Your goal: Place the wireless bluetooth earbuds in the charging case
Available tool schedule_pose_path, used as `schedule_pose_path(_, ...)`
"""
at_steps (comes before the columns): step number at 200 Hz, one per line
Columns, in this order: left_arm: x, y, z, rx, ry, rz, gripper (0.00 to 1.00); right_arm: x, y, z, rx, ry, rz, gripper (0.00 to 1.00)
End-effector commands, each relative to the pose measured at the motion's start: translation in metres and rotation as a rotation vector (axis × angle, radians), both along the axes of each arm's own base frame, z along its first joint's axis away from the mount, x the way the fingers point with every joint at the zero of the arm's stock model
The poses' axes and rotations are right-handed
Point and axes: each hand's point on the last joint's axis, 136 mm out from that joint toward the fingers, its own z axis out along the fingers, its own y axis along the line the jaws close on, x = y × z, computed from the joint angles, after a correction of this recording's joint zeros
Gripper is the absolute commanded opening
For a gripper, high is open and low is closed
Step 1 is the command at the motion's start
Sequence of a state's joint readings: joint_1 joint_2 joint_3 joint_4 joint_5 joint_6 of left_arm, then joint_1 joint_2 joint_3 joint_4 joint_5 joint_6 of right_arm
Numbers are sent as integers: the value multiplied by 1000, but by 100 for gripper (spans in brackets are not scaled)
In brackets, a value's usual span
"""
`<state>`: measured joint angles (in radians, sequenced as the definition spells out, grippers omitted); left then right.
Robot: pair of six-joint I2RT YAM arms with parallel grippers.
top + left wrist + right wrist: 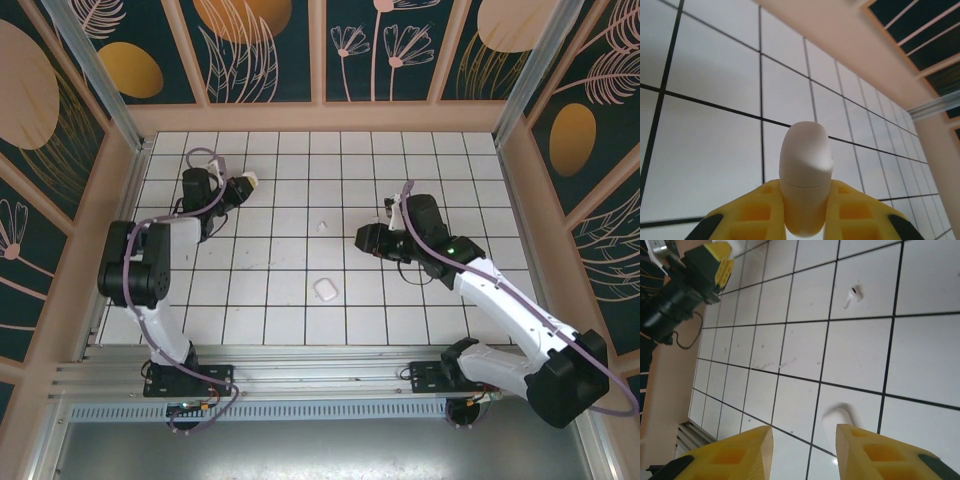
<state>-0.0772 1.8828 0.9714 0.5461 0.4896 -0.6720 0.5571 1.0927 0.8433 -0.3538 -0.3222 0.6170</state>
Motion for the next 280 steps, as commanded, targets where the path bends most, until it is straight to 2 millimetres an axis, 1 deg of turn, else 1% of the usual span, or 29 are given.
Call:
schedule_pose_path(1,12,-6,-22,-25,100,-15,0,2,3,-8,31,22,-12,39)
schedule_pose_path(17,12,-6,-40,-37,156,-1,0,2,4,-18,30,46,-13,38)
schedule_pose_path(30,9,-3,-50,-33,189,19,0,1,5,-26,26,66,-11,39)
schedule_pose_path(52,4,0,-62,-9,229,29,6,2,7,-35,13,85,-4,38)
schedule_pose_path(65,1,2,-69,15,255,28,13,4,9,-38,6,91,4,38)
schedule_pose_path(83,-3,6,-72,61,275,25,25,5,11,-42,-13,99,17,39)
schedule_pose_path(111,-5,13,-68,125,277,31,36,-2,16,-48,-62,101,47,39)
schedule_pose_path(134,-4,18,-59,166,267,42,42,-12,16,-58,-106,119,58,39)
schedule_pose_path(155,-4,24,-46,213,248,55,48,-23,14,-68,-151,136,64,40)
schedule_pose_path(174,-7,29,-20,267,198,56,52,-35,11,-78,-193,150,73,41)
schedule_pose_path(183,-10,31,-2,291,157,55,54,-42,10,-83,-213,160,82,41)
schedule_pose_path(196,-19,33,21,319,109,41,55,-51,9,-89,-235,168,95,42)
schedule_pose_path(200,-22,33,20,330,113,33,55,-55,10,-92,-243,171,102,42)
schedule_pose_path(202,-23,33,32,334,88,33,55,-56,10,-92,-246,172,106,42)
schedule_pose_path(204,-25,33,37,338,78,30,56,-57,10,-94,-250,172,108,43)
schedule_pose_path(219,-39,33,53,363,62,2,56,-64,12,-102,-286,179,129,45)
schedule_pose_path(237,-59,26,61,338,51,-42,56,-67,17,-112,-355,180,157,49)
schedule_pose_path(252,-78,12,60,316,46,-82,56,-66,24,-117,-412,174,183,50)
schedule_pose_path(255,-81,8,63,312,34,-91,56,-65,25,-118,-420,171,188,51)
schedule_pose_path(259,-90,3,55,312,48,-110,56,-64,29,-118,-430,167,198,51)
schedule_pose_path(280,-118,-24,51,303,21,-180,55,-62,47,-121,-472,152,247,52)
